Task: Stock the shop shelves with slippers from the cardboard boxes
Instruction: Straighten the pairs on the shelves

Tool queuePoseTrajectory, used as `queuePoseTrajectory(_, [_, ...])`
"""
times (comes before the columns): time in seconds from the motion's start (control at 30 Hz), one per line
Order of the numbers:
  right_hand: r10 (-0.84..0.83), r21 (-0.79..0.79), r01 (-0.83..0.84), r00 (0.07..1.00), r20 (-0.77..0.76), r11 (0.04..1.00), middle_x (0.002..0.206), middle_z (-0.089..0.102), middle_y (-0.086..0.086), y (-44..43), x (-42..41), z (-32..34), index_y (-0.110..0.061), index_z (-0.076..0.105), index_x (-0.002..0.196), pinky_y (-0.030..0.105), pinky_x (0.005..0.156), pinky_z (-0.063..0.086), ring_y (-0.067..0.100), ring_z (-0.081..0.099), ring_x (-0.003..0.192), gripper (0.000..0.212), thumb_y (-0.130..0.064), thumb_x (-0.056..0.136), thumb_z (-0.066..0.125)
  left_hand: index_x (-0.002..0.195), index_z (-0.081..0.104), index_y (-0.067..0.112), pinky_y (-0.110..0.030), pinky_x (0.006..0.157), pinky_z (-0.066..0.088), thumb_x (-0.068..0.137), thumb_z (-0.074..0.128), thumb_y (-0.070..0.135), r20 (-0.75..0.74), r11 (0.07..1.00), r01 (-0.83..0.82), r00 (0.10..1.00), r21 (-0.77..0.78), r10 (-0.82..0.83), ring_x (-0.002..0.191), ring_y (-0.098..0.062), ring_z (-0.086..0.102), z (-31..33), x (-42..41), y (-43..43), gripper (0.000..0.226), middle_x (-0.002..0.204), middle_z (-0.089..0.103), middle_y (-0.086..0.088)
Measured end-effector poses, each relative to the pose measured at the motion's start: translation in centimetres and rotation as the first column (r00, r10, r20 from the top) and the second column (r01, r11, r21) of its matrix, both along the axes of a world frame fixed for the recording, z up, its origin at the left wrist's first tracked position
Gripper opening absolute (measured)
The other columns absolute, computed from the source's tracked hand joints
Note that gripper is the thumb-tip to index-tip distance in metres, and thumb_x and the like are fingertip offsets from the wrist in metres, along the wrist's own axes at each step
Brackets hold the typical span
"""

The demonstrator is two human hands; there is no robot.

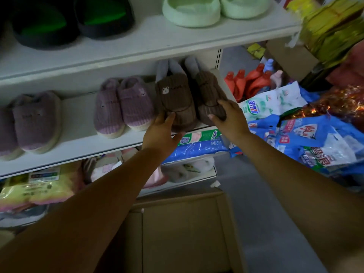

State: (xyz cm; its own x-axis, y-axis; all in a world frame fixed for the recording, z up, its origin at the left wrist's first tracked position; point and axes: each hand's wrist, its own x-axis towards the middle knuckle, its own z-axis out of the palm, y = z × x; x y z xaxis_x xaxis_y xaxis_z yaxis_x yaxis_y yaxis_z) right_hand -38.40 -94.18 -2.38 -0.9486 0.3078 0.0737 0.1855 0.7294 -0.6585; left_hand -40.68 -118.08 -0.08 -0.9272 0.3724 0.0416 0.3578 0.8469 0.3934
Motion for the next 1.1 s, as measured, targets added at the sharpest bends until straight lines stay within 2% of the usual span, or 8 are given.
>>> queuePoseTrajectory(0.2, [-0.029,0.026,0.029,1.000,-0.004,0.999,0.148,0.047,0.019,-0.1,-0.9,-1.0,-0.014,0.057,0.141,0.038,0.109,0.036,0.040,0.043,0.132,0.057,-0.033,0.091,0.074,0.146,0.051,0.014,-0.042,0.109,0.040,0.091,0.071,0.037,-0.046,0.999,-0.037,0.998,-0.009,0.036,0.131,-0.037,0.046,-1.6,-1.7,0.7,0.062,0.147,0.052,-0.013])
queuePoseTrajectory(0.37, [-0.034,0.013,0.034,0.999,0.019,0.999,0.159,0.035,0.020,-1.4,0.1,-0.2,-0.014,0.046,0.151,0.044,0.116,0.033,0.041,0.035,0.143,0.061,-0.032,0.096,0.067,0.149,0.048,0.015,-0.040,0.111,0.040,0.095,0.067,0.031,0.019,0.997,-0.043,0.999,0.059,0.042,0.135,-0.034,0.046,0.0,-1.0,0.1,0.059,0.150,0.050,-0.011])
queuePoseTrajectory(0.5, [-0.030,0.062,0.039,0.990,-0.141,0.997,0.156,0.041,0.017,-4.2,2.3,1.0,-0.008,0.051,0.147,0.048,0.113,0.041,0.036,0.038,0.143,0.057,-0.029,0.096,0.066,0.147,0.050,0.014,-0.040,0.108,0.043,0.096,0.068,0.032,0.043,0.993,-0.075,0.997,0.091,0.071,0.133,-0.032,0.050,1.6,0.5,-3.1,0.057,0.150,0.051,-0.010])
queuePoseTrajectory(0.6, [0.089,0.122,-0.071,0.985,-0.148,0.990,0.155,0.044,0.015,-7.6,3.2,2.1,-0.009,0.054,0.144,0.047,0.106,0.046,0.037,0.043,0.140,0.057,-0.035,0.095,0.066,0.142,0.055,0.013,-0.042,0.105,0.045,0.093,0.071,0.036,-0.029,0.997,-0.070,0.997,0.021,0.071,0.131,-0.034,0.052,2.7,1.6,-8.2,0.056,0.147,0.054,-0.011])
queuePoseTrajectory(0.7, [0.236,0.237,-0.226,0.972,-0.015,0.945,0.159,0.041,0.011,-11.8,3.3,2.8,-0.013,0.051,0.148,0.049,0.106,0.046,0.040,0.044,0.138,0.063,-0.043,0.094,0.066,0.142,0.056,0.016,-0.048,0.109,0.043,0.093,0.067,0.043,-0.094,0.994,-0.047,0.995,-0.099,0.038,0.135,-0.035,0.048,3.4,2.5,-15.1,0.056,0.151,0.051,-0.011])
queuePoseTrajectory(0.77, [0.324,0.289,-0.334,0.942,0.081,0.897,0.163,0.034,0.009,-15.3,3.3,3.1,-0.017,0.046,0.152,0.047,0.111,0.041,0.037,0.039,0.143,0.066,-0.047,0.095,0.064,0.140,0.058,0.014,-0.051,0.109,0.043,0.092,0.060,0.049,-0.114,0.984,-0.073,0.992,-0.165,0.054,0.133,-0.039,0.050,3.5,3.2,-20.3,0.060,0.149,0.052,-0.015])
queuePoseTrajectory(0.9, [0.418,0.277,-0.466,0.883,0.215,0.841,0.167,0.023,0.008,-23.8,2.4,4.4,-0.021,0.034,0.157,0.043,0.117,0.031,0.032,0.026,0.150,0.069,-0.048,0.098,0.058,0.142,0.058,0.014,-0.052,0.112,0.038,0.090,0.056,0.053,-0.098,0.954,-0.181,0.982,-0.237,0.162,0.136,-0.040,0.047,4.5,4.3,-30.5,0.065,0.150,0.050,-0.017])
queuePoseTrajectory(1.1, [0.517,0.266,-0.580,0.812,0.272,0.770,0.164,0.030,0.008,-38.1,0.1,5.5,-0.020,0.039,0.156,0.042,0.117,0.033,0.030,0.026,0.149,0.066,-0.046,0.098,0.059,0.152,0.044,0.019,-0.047,0.117,0.030,0.093,0.063,0.052,-0.064,0.925,-0.294,0.956,-0.239,0.287,0.145,-0.035,0.037,5.2,4.3,-45.3,0.070,0.159,0.040,-0.012])
